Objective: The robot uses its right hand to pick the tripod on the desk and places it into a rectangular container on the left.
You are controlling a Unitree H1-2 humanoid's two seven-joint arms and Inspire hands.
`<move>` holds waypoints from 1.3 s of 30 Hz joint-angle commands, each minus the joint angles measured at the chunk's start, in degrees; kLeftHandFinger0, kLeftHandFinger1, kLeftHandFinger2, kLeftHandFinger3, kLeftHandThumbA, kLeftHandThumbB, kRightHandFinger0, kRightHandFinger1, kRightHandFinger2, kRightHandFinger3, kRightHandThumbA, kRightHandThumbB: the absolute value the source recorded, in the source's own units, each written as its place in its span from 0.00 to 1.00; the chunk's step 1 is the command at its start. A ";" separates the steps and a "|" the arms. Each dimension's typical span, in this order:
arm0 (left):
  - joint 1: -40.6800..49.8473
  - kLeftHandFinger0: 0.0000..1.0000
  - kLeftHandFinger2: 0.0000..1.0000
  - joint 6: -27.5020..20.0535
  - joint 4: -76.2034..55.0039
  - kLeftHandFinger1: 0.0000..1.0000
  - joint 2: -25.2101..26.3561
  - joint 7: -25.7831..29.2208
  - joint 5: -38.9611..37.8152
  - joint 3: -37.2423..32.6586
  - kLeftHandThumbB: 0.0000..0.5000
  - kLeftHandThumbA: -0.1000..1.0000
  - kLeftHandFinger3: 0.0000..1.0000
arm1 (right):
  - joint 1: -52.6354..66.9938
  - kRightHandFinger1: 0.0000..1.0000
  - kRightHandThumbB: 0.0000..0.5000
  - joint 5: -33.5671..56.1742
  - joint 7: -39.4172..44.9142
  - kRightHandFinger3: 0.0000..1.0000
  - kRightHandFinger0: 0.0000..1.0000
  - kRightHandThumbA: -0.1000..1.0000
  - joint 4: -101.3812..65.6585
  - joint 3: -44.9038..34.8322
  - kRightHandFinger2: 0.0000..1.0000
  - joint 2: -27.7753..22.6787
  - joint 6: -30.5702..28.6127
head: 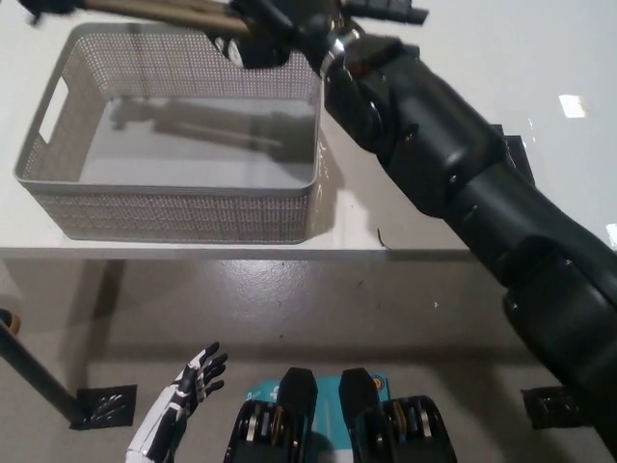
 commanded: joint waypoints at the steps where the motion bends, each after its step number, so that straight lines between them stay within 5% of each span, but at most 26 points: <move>1: -1.01 1.00 1.00 -2.19 -0.67 1.00 1.15 -0.12 1.34 -0.35 1.00 1.00 1.00 | -6.08 0.14 0.49 -0.96 -8.31 0.76 0.00 0.00 4.06 -0.68 0.76 0.23 -1.79; 4: -1.31 1.00 1.00 -2.55 -0.05 1.00 0.94 -0.13 1.26 -0.51 1.00 1.00 1.00 | -5.87 0.19 0.45 -1.17 -8.72 0.86 0.00 0.00 6.50 -0.42 0.80 -0.07 -1.25; 8: -1.77 1.00 1.00 -1.61 0.03 1.00 0.95 -0.14 1.07 -0.43 1.00 1.00 1.00 | -5.73 0.15 0.51 -0.79 -8.90 0.72 0.00 0.00 8.46 -0.86 0.69 -0.83 -1.85; 12: -1.70 1.00 1.00 -0.90 -0.52 1.00 1.64 -0.78 0.79 -0.41 1.00 1.00 1.00 | -6.11 0.19 0.49 -2.89 -9.37 0.74 0.00 0.00 10.41 1.11 0.76 -0.57 -0.22; 16: -1.85 1.00 1.00 -0.28 -0.61 1.00 1.60 -0.62 1.23 -0.71 1.00 1.00 1.00 | -7.14 0.18 0.49 -4.53 -11.75 0.51 0.00 0.00 13.00 3.86 0.72 -0.05 -0.71; 22: -2.81 1.00 1.00 -0.56 -0.85 1.00 2.16 -0.85 2.32 -1.43 1.00 1.00 1.00 | -8.91 0.11 0.50 -5.10 -14.18 0.36 0.00 0.00 13.58 5.83 0.68 1.56 -1.15; 27: -4.53 1.00 1.00 -0.23 0.50 1.00 1.54 -1.39 2.08 -2.23 1.00 1.00 1.00 | -9.60 0.00 0.61 -8.45 -21.27 0.23 0.00 0.00 13.54 9.28 0.48 1.80 -4.09; 28: -4.49 1.00 1.00 0.17 0.27 1.00 1.39 -1.24 2.21 -2.37 1.00 1.00 1.00 | -9.63 0.00 0.59 -10.06 -23.38 0.27 0.00 0.00 13.06 10.78 0.40 2.06 -4.28; 29: -4.37 1.00 1.00 0.25 0.25 1.00 1.28 -1.26 2.12 -2.47 1.00 1.00 1.00 | -9.63 0.00 0.50 -11.09 -24.12 0.35 0.00 0.00 12.70 11.94 0.44 2.23 -4.02; 31: -3.99 1.00 1.00 0.61 0.25 1.00 1.02 -1.12 2.01 -2.64 1.00 1.00 1.00 | -9.02 0.00 0.55 -12.91 -25.87 0.36 0.00 0.00 11.26 13.99 0.45 2.77 -3.62; 33: -3.96 1.00 1.00 0.16 0.72 1.00 1.04 -0.98 2.01 -2.70 1.00 1.00 1.00 | -8.57 0.00 0.69 -13.95 -29.78 0.31 0.00 0.18 10.44 15.43 0.42 3.14 -5.75; 34: -3.81 1.00 1.00 -0.26 1.15 1.00 0.97 -1.02 1.97 -2.80 1.00 1.00 1.00 | -7.95 0.00 0.67 -14.76 -31.76 0.33 0.00 0.19 9.49 16.26 0.39 2.90 -6.54; 35: -3.72 1.00 1.00 -0.29 1.20 1.00 0.96 -1.07 1.90 -2.87 1.00 1.00 1.00 | -7.62 0.00 0.62 -15.96 -34.54 0.34 0.00 0.16 9.17 17.34 0.29 2.69 -6.68; 36: -3.06 1.00 1.00 -0.19 0.90 1.00 0.81 -1.28 1.82 -3.15 1.00 1.00 1.00 | -6.85 0.00 0.46 -16.96 -37.06 0.34 0.00 0.02 8.80 18.31 0.22 2.30 -7.25; 37: -2.82 1.00 1.00 -0.15 0.75 1.00 0.73 -1.34 1.77 -3.29 1.00 1.00 1.00 | -6.27 0.00 0.49 -16.91 -38.05 0.33 0.00 0.01 8.90 18.43 0.21 2.18 -7.64; 38: -2.89 1.00 1.00 -0.34 1.02 1.00 0.67 -1.18 1.80 -3.27 1.00 1.00 1.00 | -6.15 0.10 0.50 -16.82 -37.52 0.41 0.00 0.06 9.06 18.42 0.32 2.31 -6.86; 39: -2.61 1.00 1.00 -0.68 1.16 1.00 0.82 -1.19 1.74 -3.24 1.00 1.00 1.00 | -5.55 0.35 0.36 -16.13 -33.90 0.74 0.15 0.28 8.50 17.92 0.63 2.48 -5.00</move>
